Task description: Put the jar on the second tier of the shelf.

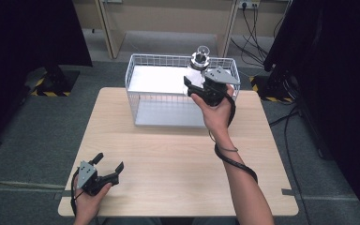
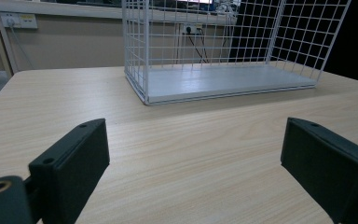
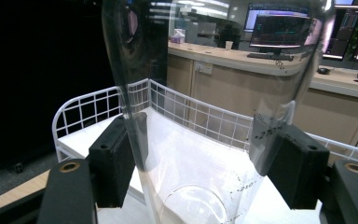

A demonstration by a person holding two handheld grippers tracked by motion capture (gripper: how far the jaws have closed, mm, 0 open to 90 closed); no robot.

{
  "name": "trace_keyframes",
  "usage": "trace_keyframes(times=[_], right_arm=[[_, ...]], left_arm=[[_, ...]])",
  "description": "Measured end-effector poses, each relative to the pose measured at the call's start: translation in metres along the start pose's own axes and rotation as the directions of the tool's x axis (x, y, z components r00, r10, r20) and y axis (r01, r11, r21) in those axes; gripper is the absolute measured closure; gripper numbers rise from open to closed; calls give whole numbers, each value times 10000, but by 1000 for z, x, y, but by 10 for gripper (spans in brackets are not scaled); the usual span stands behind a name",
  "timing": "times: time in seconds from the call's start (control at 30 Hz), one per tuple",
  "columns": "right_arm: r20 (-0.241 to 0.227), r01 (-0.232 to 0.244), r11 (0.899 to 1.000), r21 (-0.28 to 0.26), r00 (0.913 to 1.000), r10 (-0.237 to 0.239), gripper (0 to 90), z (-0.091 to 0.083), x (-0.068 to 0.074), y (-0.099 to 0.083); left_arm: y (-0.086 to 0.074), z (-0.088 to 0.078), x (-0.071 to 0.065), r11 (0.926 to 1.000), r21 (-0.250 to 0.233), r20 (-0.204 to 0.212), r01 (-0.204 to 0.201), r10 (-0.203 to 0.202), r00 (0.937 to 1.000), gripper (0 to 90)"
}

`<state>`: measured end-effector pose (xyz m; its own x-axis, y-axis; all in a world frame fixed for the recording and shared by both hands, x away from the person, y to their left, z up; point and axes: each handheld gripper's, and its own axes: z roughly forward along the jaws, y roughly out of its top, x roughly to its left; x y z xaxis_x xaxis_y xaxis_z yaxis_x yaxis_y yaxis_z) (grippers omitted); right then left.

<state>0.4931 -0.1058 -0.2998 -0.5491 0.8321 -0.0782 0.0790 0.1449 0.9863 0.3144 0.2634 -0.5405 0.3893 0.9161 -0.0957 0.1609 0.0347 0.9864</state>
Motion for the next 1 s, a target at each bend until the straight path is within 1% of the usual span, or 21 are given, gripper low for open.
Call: trace_keyframes(times=[0.17,0.33,0.63,1.0], right_arm=[[66,0,10000,18,10000,0,321,8,-1,6],[177,-116,9999,46,9998,116,321,17,-5,11],[258,-212,9995,226,9995,206,320,34,-8,18],[385,-257,9977,632,9990,233,320,58,-7,21]], left_arm=[[0,0,0,10000,4,-1,4,-4,10000,72],[0,0,0,10000,6,-1,5,-5,10000,72],[0,0,0,10000,7,13,-21,21,10000,72],[0,0,1,10000,-5,50,-42,42,10000,72]])
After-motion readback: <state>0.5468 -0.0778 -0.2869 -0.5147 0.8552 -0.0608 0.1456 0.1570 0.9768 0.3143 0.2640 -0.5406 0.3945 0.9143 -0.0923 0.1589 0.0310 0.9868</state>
